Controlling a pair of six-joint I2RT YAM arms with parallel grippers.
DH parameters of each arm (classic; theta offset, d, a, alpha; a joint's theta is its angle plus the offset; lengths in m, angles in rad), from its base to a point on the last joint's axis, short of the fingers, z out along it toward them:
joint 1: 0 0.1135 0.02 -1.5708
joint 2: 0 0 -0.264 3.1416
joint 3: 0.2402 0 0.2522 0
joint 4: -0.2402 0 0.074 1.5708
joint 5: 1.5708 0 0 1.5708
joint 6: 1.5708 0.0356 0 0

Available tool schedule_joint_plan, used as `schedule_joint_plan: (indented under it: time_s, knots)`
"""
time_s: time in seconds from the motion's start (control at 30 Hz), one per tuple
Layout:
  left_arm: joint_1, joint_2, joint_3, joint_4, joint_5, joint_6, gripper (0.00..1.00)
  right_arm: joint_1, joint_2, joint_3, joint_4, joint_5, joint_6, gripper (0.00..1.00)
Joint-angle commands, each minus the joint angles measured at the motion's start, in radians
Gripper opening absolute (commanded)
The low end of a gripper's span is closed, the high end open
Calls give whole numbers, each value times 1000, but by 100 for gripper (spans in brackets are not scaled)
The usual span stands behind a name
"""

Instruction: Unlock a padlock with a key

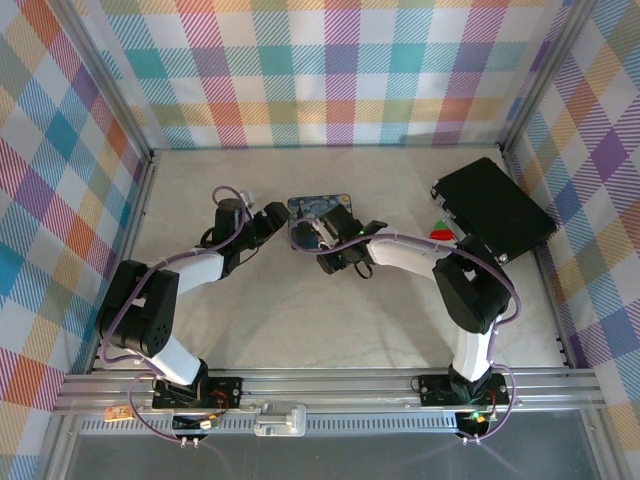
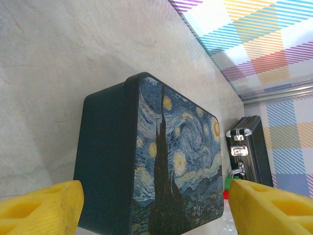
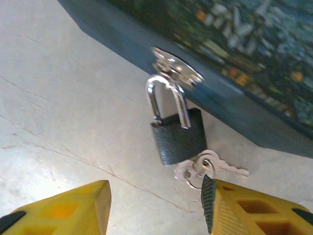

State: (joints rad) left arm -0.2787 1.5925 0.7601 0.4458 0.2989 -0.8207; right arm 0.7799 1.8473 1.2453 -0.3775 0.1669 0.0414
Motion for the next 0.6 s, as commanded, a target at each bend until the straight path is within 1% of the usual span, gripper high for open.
schedule_joint_plan:
  time_s: [0.0,0.07,0.3,0.43,0.47,0.57]
  knots:
    - [9,-11,18,-12,19,18,77,21,50,44,-30,85,47,53]
    - [10,-6,21,-13,25,15,77,22,77,57,-25,121,52,53]
    - [10,8,32,-14,42,8,77,24,159,78,39,219,-46,53]
    - [10,15,45,-18,40,12,77,24,178,63,89,238,-74,50]
    - [10,18,50,-19,39,13,77,24,185,63,94,241,-78,48]
    - [14,26,63,-24,34,26,77,17,212,68,97,246,-83,31]
